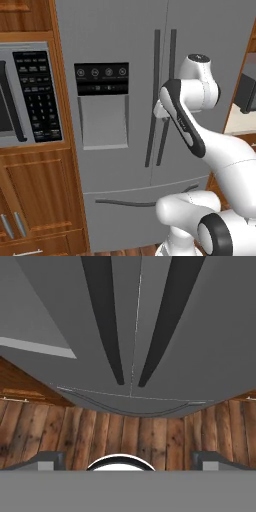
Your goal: Retrieve the sausage and cheese from the fridge and place them on the cutting board on the counter.
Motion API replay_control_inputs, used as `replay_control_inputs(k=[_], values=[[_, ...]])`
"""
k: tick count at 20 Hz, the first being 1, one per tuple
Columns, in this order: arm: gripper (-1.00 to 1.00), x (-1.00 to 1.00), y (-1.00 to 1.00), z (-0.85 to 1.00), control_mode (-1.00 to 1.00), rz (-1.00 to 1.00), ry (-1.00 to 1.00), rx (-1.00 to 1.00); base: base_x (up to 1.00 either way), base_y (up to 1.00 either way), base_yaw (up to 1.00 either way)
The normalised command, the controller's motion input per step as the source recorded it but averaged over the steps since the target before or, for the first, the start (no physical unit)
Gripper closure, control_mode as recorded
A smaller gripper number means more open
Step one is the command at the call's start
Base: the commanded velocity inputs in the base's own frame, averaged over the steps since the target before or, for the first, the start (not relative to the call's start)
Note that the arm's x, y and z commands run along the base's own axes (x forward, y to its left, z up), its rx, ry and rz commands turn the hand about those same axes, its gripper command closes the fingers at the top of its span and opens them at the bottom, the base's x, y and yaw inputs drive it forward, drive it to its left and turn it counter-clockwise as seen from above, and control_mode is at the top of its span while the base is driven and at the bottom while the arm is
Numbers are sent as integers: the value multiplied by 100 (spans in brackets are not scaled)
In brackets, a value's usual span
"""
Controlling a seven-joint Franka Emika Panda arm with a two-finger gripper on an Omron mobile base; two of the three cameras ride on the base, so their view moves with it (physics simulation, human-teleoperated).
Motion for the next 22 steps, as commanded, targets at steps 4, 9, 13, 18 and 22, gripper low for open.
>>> replay_control_inputs(k=[4,9,13,18,22], values=[[-100,0,0,0,100,0,0,0,-6,-6,0],[-100,0,-10,-1,-100,0,-11,1,0,0,0],[-100,0,-12,1,-100,1,-53,1,0,0,0],[-100,14,-2,15,-100,1,-47,0,0,0,0],[-100,9,-14,28,-100,0,-38,0,0,0,0]])
